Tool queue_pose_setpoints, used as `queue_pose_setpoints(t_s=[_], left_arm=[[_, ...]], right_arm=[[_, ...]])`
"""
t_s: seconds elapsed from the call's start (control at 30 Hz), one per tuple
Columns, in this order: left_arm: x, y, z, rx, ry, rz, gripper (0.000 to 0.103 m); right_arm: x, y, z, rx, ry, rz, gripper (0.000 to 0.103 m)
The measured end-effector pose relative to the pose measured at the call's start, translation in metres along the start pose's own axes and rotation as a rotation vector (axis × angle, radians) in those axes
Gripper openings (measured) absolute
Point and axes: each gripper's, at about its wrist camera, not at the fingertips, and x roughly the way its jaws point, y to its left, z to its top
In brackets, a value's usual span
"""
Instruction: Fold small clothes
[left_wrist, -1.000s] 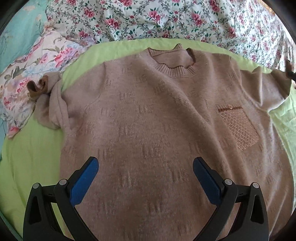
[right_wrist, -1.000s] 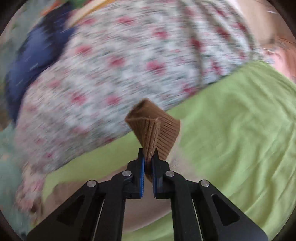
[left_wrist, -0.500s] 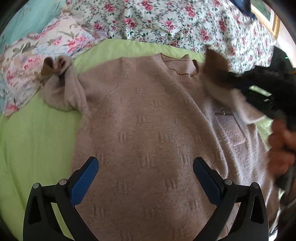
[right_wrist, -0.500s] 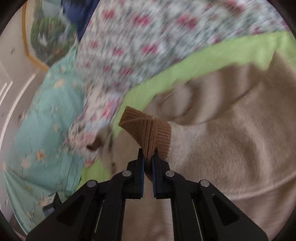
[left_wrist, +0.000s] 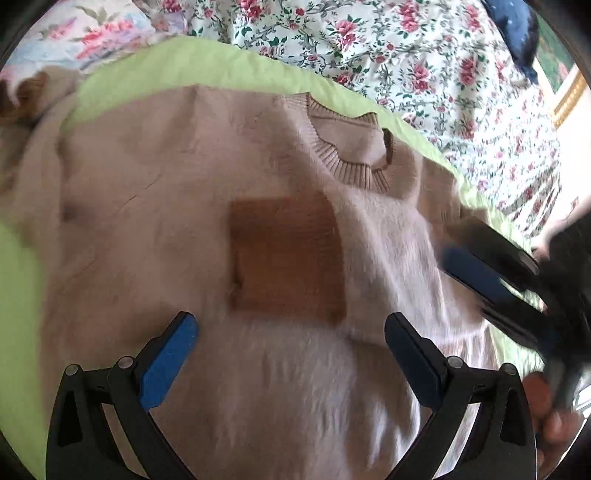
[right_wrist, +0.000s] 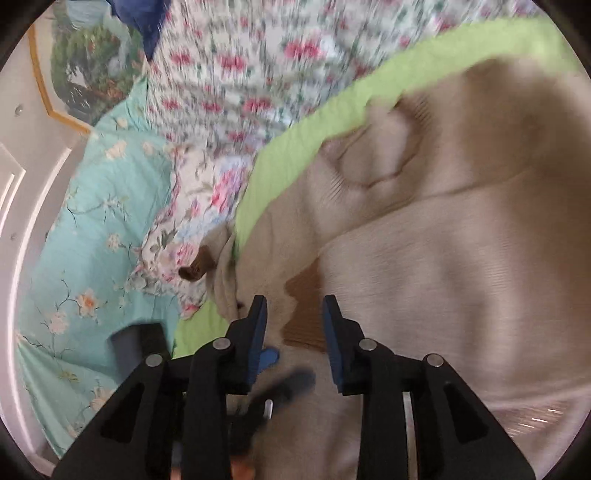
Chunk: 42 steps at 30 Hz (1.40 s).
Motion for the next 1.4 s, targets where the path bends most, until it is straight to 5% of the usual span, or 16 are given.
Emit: queue_pose_setpoints(t_s=[0.07,0.2,0.37,0.47,0.73,0.83,0.87,0.93,1.2,1.4], left_arm=[[0.004,-0.004,0.008,0.001,-0.049,-0.013,0.091],[0.01,-0.014,0.017,0.024,-0.063,-0.057,0.008],[-0.039,0.006,0.018,0.011,-0.217,0.013,0.006],[-0.038,0.024,0.017,-0.001,-0.205,0.047,0.006],[-0.025,0.033,0.007,-0.027,-0.188,0.068,0.007],[-0.029,0.041,0.002,-0.047,-0.193,0.076,0.007],[-0.029,0.042,0.0,-0.052,-0.192,0.077,0.007],[-0.031,0.038,-0.002,-0.045,-0.195,0.074,0.007],[-0.022,-0.016,0.001,0.089,-0.231,-0.002,0.007],[-0.009,-0.016,-0.002,0.124,-0.206,0.035,0.007]], right_arm=[[-0.034,-0.011,-0.001,-0.004,-0.056,-0.042,0.034],[-0.089,-0.034,-0.002,0.008,-0.17,-0.145,0.04],[-0.15,-0.078,0.006,0.076,-0.279,-0.265,0.042],[-0.166,-0.102,0.019,0.084,-0.303,-0.36,0.048],[-0.099,-0.153,0.055,0.068,-0.097,-0.438,0.055],[-0.079,-0.157,0.055,0.043,-0.07,-0.407,0.056],[-0.076,-0.156,0.054,0.023,-0.066,-0.389,0.047],[-0.074,-0.152,0.053,0.006,-0.052,-0.375,0.01],[-0.172,-0.113,0.05,-0.073,-0.279,-0.552,0.008],[-0.135,-0.141,0.043,-0.041,-0.134,-0.65,0.009]])
